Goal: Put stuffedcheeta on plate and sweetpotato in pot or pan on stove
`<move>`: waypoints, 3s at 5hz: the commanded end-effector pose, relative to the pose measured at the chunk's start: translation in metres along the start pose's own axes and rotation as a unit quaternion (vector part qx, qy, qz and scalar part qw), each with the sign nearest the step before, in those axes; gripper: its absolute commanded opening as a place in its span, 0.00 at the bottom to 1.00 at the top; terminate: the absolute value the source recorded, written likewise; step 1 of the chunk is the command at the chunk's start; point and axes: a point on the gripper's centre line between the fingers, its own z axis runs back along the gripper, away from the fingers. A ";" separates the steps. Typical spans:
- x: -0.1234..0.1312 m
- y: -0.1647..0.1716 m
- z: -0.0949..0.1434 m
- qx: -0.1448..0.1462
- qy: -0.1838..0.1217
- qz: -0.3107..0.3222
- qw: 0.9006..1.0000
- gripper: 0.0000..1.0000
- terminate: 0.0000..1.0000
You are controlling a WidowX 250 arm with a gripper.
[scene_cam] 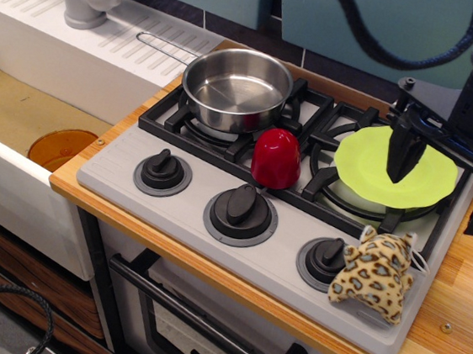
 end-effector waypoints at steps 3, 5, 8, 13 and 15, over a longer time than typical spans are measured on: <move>-0.027 -0.009 -0.037 -0.006 -0.029 0.011 0.999 1.00 0.00; -0.040 -0.011 -0.054 -0.012 -0.055 0.014 0.998 1.00 0.00; -0.028 -0.010 -0.051 -0.030 -0.045 0.012 0.998 0.00 0.00; 0.066 0.048 0.005 -0.004 -0.016 -0.048 0.999 0.00 0.00; 0.074 0.054 -0.004 -0.006 -0.018 -0.054 0.998 0.00 0.00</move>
